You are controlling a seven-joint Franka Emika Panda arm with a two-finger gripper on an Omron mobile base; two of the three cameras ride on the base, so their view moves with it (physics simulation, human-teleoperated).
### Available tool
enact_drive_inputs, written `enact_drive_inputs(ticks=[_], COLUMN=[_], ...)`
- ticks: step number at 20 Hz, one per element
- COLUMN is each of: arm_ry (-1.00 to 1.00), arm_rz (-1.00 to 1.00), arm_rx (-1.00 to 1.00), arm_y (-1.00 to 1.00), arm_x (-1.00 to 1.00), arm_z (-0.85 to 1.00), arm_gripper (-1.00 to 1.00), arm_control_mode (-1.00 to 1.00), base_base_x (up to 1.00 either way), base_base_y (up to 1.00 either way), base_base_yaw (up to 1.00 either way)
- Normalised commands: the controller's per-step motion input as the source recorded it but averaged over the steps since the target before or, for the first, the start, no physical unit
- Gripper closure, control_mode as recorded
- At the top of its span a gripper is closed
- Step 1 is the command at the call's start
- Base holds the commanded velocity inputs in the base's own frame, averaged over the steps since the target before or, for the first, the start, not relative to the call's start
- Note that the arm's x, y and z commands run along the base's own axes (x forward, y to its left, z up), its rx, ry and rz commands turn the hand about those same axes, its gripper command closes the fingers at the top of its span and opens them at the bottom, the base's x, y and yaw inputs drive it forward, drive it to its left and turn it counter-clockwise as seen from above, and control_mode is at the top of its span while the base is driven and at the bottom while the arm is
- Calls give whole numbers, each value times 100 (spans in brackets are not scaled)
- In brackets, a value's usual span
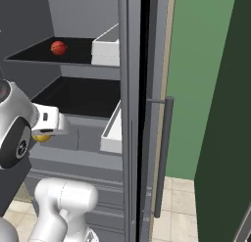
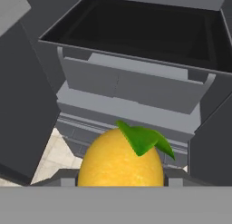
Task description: Grab the onion and lemon from the fridge, place them in the blender, close the lid, and turn on the blender to create a marinade.
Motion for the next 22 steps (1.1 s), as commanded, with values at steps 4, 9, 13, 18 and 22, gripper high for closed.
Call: enact_drive_inputs(ticks=[4,9,13,18,22], arm_ry=[0,0,0,0,0], arm_rz=[0,0,0,0,0], arm_rx=[0,0,0,0,0], arm_y=[0,0,0,0,0], arm_x=[0,-8,0,0,0], arm_z=[0,-1,0,0,0], arm_gripper=[100,100,100,100,100], arm_control_mode=[-100,-100,100,100,100], base_base_x=[0,0,-58,-71,-37], base_base_y=[0,0,4,37,66], base_base_yaw=[0,0,7,20,28])
